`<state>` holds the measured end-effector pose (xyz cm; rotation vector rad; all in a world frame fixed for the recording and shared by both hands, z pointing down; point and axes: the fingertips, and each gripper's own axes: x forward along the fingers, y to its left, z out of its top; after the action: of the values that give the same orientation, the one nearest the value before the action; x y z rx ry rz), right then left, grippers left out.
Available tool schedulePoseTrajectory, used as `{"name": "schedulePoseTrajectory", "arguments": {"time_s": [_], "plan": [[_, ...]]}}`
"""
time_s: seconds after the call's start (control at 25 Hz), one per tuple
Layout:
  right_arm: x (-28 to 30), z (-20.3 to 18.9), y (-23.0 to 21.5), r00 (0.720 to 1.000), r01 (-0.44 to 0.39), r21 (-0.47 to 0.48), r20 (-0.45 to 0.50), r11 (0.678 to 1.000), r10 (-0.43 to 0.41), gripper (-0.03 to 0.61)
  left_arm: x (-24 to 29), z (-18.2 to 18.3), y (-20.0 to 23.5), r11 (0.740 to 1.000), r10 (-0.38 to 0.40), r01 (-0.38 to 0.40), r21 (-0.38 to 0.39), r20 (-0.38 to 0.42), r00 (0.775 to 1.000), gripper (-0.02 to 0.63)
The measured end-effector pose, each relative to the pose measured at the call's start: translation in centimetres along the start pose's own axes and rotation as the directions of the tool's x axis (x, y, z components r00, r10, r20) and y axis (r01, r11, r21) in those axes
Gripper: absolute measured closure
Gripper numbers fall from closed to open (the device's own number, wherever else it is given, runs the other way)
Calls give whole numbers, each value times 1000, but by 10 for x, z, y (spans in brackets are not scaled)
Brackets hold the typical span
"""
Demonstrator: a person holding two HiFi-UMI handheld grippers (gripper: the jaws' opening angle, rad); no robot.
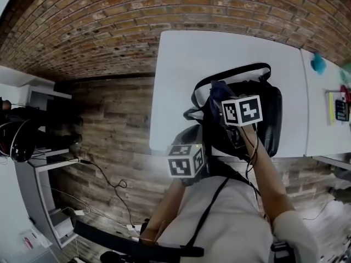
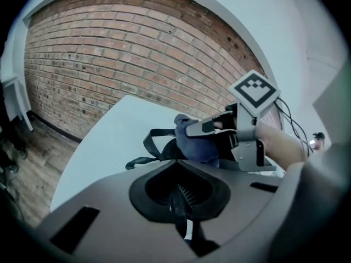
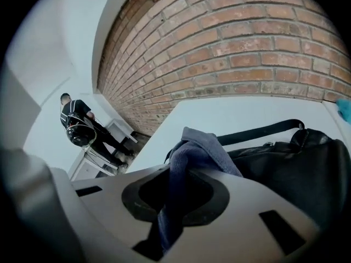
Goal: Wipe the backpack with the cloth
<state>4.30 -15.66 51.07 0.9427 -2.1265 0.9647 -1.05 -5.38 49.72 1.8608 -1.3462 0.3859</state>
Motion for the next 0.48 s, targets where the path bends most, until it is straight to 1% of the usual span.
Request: {"name": "schedulePoseTrajectory", "arguments": {"time_s": [0.16,0.48], "plan": [[30,-7,-15,993,67,10,-99,998,-66,540,3,-2,-1,1000,-22,22,4,-18,1000,611],[55,-19,-27,966,171,-28,-192,985,-173,540,6,2,6,998,-63,64,22,-38,997,611]]}}
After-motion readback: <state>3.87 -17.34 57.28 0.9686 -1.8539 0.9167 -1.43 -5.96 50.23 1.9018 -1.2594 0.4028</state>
